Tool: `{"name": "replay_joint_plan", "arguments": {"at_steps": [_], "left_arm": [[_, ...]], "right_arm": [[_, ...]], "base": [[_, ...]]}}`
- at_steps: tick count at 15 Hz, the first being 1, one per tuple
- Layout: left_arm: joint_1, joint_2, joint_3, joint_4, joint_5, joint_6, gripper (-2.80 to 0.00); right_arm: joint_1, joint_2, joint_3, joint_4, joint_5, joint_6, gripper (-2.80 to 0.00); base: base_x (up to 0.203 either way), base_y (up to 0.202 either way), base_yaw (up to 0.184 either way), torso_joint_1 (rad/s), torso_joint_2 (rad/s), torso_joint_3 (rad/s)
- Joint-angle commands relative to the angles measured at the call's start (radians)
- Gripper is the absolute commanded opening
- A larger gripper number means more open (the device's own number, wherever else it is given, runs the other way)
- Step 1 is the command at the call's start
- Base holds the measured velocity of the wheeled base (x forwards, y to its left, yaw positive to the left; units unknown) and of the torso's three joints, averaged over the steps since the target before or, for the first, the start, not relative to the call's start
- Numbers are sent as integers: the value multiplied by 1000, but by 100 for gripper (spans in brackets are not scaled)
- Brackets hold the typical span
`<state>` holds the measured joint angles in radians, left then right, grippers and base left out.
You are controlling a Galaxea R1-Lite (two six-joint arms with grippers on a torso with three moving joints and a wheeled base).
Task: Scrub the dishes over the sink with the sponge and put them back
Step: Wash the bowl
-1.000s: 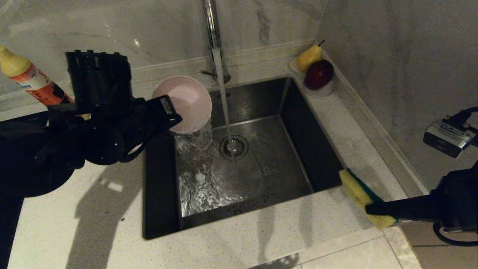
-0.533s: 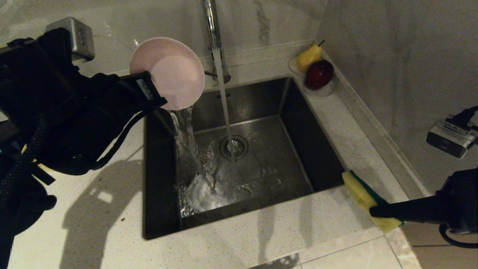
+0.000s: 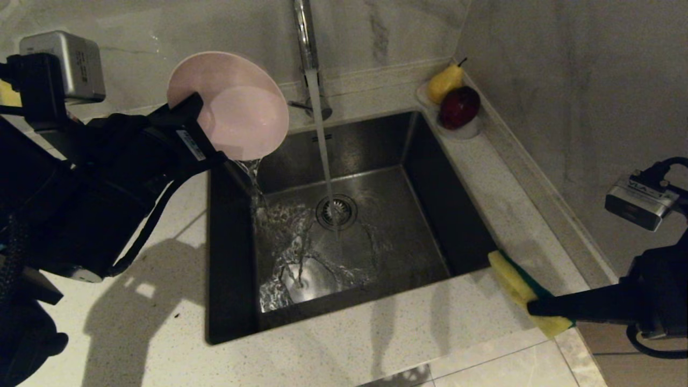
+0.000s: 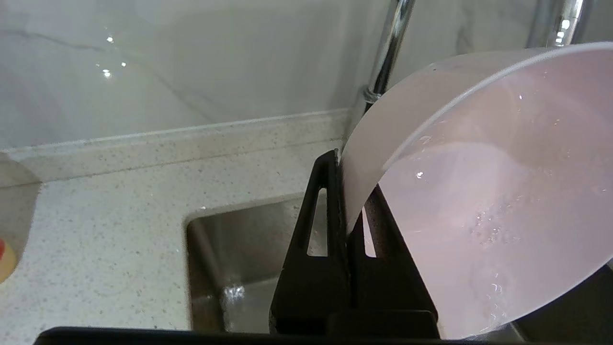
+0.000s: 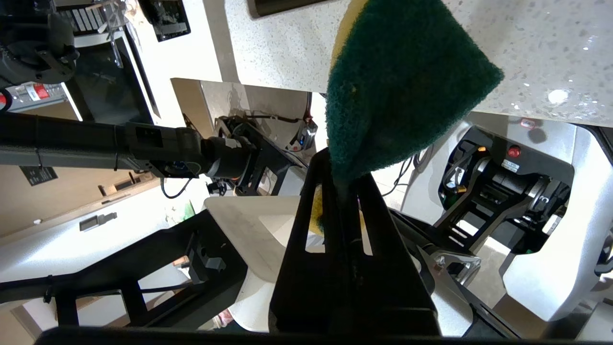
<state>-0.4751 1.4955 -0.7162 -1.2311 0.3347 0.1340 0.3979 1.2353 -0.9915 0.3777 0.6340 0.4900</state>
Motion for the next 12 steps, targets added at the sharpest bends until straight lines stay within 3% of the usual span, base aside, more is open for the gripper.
{"name": "replay_joint_plan", "arguments": {"at_steps": [1, 3, 5, 6, 9, 12], "left_arm": [[0, -5, 0, -1, 3, -1, -280], [0, -4, 0, 0, 3, -1, -280], [-3, -5, -3, 67, 0, -14, -280], [-3, -12, -18, 105, 0, -52, -280], [-3, -53, -107, 400, -4, -236, -280], [-5, -98, -250, 939, -28, -380, -280]], "right_arm": [[4, -2, 1, 0, 6, 2, -280], [4, -2, 1, -1, 6, 2, -280], [6, -17, 5, -6, 72, 2, -280], [8, -26, -3, -7, 107, 3, -280], [19, -35, -38, -7, 149, 6, -280], [51, -43, -92, -12, 157, 5, -280]], "base": [[0, 0, 0, 0, 0, 0], [0, 0, 0, 0, 0, 0], [0, 0, 0, 0, 0, 0], [0, 0, 0, 0, 0, 0], [0, 0, 0, 0, 0, 0], [0, 0, 0, 0, 0, 0]]}}
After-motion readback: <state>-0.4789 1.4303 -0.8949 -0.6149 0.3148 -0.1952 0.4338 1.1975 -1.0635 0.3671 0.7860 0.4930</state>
